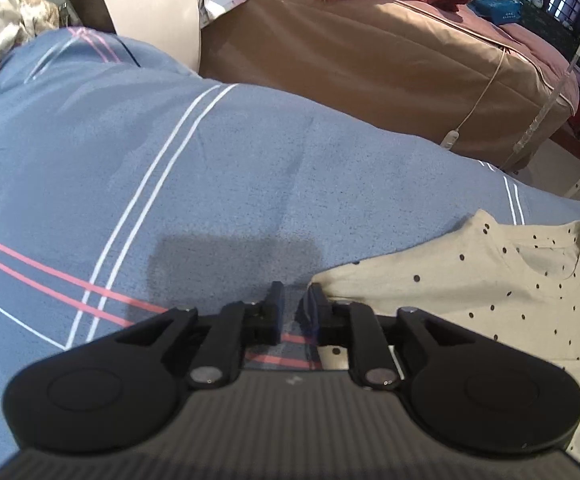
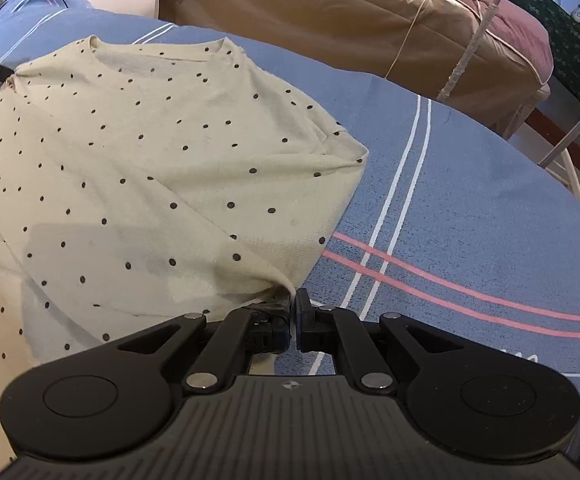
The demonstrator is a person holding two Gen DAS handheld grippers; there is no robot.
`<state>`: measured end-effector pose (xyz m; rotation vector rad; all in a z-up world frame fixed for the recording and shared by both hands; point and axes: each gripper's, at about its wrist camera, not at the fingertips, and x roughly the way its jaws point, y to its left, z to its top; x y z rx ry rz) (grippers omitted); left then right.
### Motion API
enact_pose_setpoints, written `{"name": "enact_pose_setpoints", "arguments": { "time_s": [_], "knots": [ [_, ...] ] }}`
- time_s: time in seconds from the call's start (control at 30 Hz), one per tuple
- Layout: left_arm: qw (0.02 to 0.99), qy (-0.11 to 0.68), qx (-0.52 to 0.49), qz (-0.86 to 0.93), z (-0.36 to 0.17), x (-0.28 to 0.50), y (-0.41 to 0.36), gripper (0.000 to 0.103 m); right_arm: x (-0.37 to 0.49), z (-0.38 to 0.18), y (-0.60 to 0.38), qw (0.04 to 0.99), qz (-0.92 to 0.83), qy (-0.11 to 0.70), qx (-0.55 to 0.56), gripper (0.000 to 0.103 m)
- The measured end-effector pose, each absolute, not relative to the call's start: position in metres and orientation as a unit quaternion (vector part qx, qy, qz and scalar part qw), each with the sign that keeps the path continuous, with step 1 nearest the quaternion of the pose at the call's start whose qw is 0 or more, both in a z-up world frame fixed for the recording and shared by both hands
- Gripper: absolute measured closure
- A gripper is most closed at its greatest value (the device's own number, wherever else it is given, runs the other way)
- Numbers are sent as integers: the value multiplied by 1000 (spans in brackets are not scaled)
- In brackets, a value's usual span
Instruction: Fold small clothes
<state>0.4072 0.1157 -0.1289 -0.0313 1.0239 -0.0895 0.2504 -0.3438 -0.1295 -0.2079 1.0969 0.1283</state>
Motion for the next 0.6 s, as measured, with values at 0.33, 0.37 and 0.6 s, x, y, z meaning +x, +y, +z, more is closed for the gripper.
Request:
{"name": "enact_pose_setpoints", "arguments": {
  "time_s": [0.33, 0.37, 0.6],
  "knots": [
    [904, 426, 19, -37, -90, 344, 111, 17, 197, -94, -365, 892, 37, 448, -47, 35],
    [902, 426, 13, -62, -89, 331, 106, 17, 190, -96, -360, 893, 51, 444, -51, 43],
    [869, 487, 67, -51, -141, 293, 89, 16, 183, -135, -342, 880, 41, 473, -26, 40]
  ]
}}
